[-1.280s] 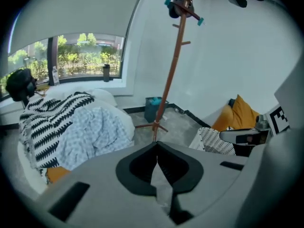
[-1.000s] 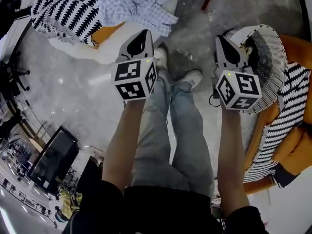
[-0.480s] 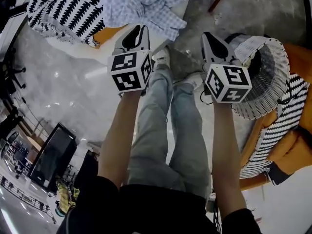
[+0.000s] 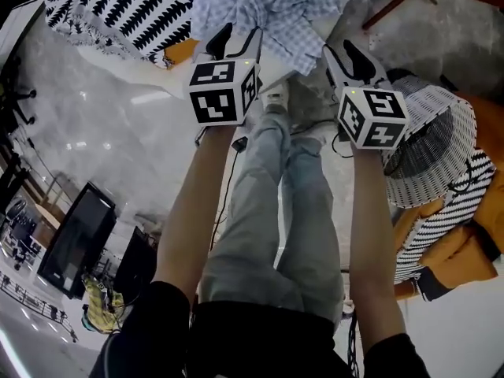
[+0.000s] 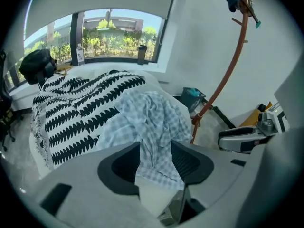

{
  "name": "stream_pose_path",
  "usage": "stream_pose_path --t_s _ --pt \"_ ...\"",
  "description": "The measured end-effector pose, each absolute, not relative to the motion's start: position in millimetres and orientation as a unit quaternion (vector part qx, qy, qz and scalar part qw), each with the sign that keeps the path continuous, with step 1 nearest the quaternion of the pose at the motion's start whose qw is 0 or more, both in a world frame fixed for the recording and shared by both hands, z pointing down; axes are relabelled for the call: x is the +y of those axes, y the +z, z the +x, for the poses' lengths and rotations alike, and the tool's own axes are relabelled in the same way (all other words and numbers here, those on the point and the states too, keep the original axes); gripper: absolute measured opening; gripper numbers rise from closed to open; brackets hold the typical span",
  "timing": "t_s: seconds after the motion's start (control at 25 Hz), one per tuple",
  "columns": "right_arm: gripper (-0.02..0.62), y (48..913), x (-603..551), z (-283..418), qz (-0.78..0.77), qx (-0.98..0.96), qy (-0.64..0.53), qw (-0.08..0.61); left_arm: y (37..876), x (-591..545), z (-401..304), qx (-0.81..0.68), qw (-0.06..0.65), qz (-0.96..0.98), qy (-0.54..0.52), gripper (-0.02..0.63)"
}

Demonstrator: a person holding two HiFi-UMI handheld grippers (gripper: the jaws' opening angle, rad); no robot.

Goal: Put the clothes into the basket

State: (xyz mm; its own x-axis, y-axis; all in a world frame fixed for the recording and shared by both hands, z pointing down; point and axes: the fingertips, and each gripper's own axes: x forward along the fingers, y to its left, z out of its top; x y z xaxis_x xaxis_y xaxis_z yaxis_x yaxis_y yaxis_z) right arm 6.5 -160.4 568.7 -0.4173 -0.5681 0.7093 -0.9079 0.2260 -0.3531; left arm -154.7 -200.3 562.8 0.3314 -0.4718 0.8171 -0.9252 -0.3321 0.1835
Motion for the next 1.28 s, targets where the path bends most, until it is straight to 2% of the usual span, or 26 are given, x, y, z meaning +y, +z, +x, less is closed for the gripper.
stream_pose_path --t_s 0.2,0.48,0.64,0.88,1.12,1.16,1.2,1.24,1.28 --pt "0.224 601.0 -188.8 -10.3 0.477 -0.745 0.390 0.255 590.8 -222.8 -178.5 -0.469 0.354 0.730 0.350 0.218" --pt "0.276 642.2 -218.3 -22.0 0.476 -0.731 0.385 0.301 621.8 -241.7 -193.3 -0.459 0.346 0.727 0.375 0.246" --pt "0.288 668.5 -238.2 -23.8 0.484 -0.722 0.384 0.311 646.7 -250.5 -194.6 -0.442 0.346 0.730 0.390 0.269" --pt "0.291 688.7 -275.7 -16.1 0.486 -0.717 0.383 0.320 664.0 -272.8 -183.3 -0.427 0.329 0.734 0.413 0.270" --pt "0.290 708.4 -292.5 -25.3 0.501 -0.701 0.410 0.299 680.9 -282.3 -179.6 -0.425 0.311 0.743 0.413 0.268" --pt "0.282 710.7 -290.1 -30.0 0.492 -0.704 0.416 0.299 682.3 -282.3 -180.3 -0.424 0.310 0.743 0.415 0.268" --pt "0.207 712.2 -286.0 -36.8 0.477 -0.709 0.424 0.300 682.4 -281.5 -181.3 -0.423 0.309 0.743 0.416 0.268" --pt "0.094 713.1 -281.5 -44.0 0.460 -0.714 0.431 0.303 681.6 -280.2 -182.1 -0.422 0.308 0.743 0.418 0.268" --pt "0.071 713.3 -277.9 -49.4 0.449 -0.718 0.435 0.307 680.1 -278.6 -182.5 -0.422 0.308 0.742 0.420 0.264"
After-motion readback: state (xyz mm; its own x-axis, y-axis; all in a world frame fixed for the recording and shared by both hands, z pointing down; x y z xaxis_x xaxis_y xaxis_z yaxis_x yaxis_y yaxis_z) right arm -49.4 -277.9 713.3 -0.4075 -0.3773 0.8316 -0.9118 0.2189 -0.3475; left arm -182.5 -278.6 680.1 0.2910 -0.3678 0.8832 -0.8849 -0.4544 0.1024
